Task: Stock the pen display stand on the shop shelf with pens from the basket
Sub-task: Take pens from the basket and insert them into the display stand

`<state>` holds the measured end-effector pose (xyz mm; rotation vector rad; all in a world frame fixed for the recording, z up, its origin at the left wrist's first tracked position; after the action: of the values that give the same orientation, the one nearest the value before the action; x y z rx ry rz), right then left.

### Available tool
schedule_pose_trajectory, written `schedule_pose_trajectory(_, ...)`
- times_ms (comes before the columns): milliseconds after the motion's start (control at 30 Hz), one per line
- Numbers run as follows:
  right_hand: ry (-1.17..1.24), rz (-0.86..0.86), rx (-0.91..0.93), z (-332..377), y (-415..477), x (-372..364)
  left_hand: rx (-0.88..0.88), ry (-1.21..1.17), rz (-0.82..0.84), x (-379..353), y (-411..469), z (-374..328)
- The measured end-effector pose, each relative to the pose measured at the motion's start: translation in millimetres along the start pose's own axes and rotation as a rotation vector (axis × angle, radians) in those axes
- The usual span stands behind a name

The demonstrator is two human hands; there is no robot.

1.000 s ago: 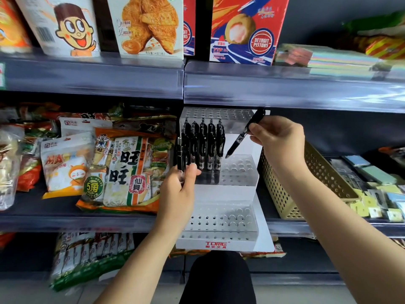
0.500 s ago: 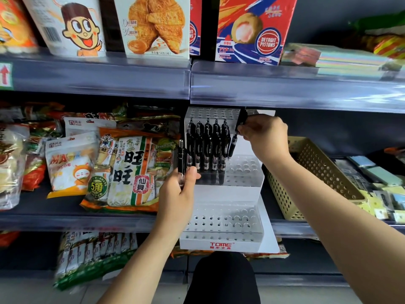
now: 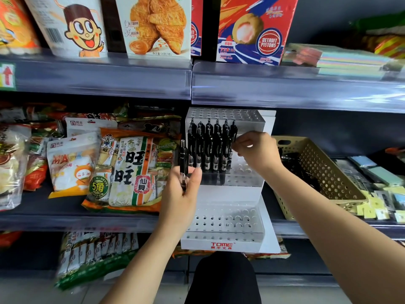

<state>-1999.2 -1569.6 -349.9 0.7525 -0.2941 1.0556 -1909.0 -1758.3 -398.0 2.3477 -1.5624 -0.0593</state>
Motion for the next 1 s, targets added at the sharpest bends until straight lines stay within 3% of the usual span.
schedule_pose_trajectory(167,0.06,-0.073,0.035,12,-26,19,0.01,0.022,0.003,-4,0,3)
schedule_pose_trajectory(367,0.283,0.39,0.147,43,-79,9,-0.074,0.03,0.105,-23,-10,-3)
schedule_pose_trajectory(567,0.351,0.477,0.083,33,-83,12,-0.139,0.072,0.206,-34,-20,3)
schedule_pose_trajectory(700,0.438,0.268,0.012,26,-59,36,-0.151,0.067,0.199,-30,-17,9)
schedule_pose_trajectory(833,0.42,-0.019,0.021,14,-29,62,-0.169,0.092,0.007,-12,-8,15)
schedule_pose_trajectory(1000,0.351,-0.142,0.048,11,-18,58,-0.087,0.153,-0.139,1,5,26)
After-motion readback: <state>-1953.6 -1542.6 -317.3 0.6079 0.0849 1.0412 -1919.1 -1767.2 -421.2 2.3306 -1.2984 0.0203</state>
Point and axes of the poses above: each hand's wrist, its own y-axis towards the middle knuckle, its own x-axis out of the back of the hand, z = x × y, the point moved 5 cm from there along y, towards the middle knuckle, and after that the axes turned 11 degrees about -z, right-handed, at the moved point
